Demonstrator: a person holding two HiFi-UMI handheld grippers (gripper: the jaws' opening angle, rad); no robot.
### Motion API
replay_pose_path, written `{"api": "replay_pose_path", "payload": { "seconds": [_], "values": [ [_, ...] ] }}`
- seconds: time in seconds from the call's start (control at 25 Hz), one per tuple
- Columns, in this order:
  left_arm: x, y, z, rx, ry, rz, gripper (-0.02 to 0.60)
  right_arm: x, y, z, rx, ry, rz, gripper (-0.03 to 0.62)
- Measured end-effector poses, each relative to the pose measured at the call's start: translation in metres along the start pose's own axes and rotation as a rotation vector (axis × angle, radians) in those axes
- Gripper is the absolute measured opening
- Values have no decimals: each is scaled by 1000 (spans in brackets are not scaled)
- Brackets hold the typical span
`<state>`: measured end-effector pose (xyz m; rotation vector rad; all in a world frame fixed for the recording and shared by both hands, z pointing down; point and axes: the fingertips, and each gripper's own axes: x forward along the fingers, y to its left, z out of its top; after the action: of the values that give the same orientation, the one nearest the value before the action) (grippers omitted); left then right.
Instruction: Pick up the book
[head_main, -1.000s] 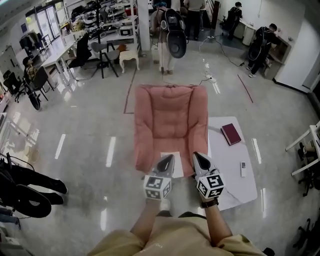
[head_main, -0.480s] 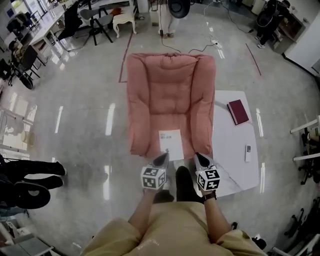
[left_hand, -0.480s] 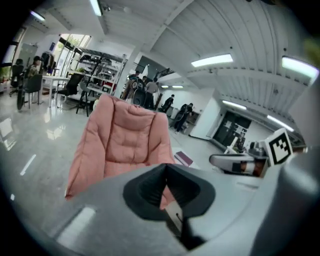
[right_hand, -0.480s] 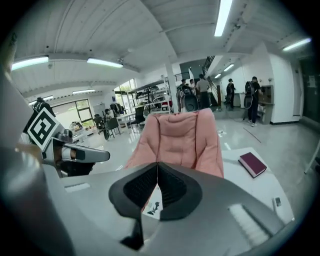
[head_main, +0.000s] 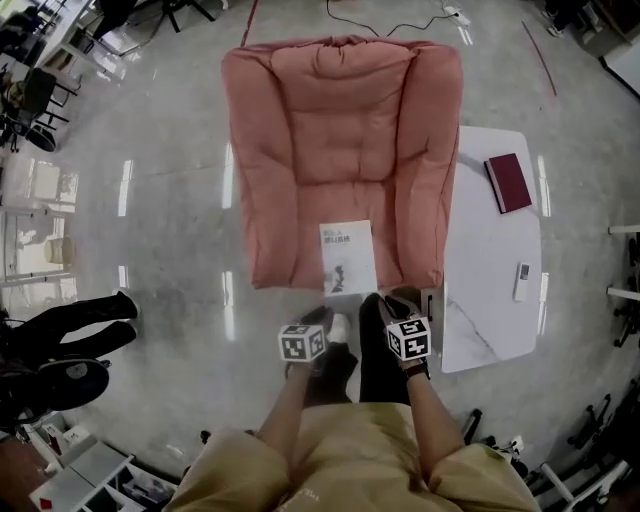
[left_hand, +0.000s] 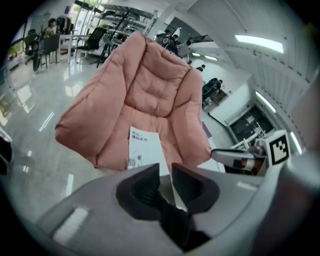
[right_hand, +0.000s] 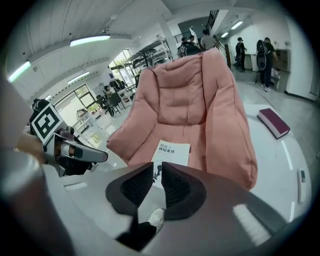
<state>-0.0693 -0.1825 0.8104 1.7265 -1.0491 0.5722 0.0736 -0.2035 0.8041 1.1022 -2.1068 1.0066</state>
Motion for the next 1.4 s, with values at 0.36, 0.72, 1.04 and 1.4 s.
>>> {"api": "replay_pose_path", "payload": {
  "seconds": [0.36,0.72,1.04,1.4],
  "values": [
    [105,65,-66,-219,163,-52,272,110,-44,-73,81,141,77,140],
    [183,115,-99,-460,170,-114,370,177,-80,-154,351,267,116,230],
    [222,129,-111,-539,158,-180,313,213,-90,-164,690,173,247,273],
    [229,129,-101,-571,116,-193,73,225,-89,-150,731,210,263,76]
  ]
}}
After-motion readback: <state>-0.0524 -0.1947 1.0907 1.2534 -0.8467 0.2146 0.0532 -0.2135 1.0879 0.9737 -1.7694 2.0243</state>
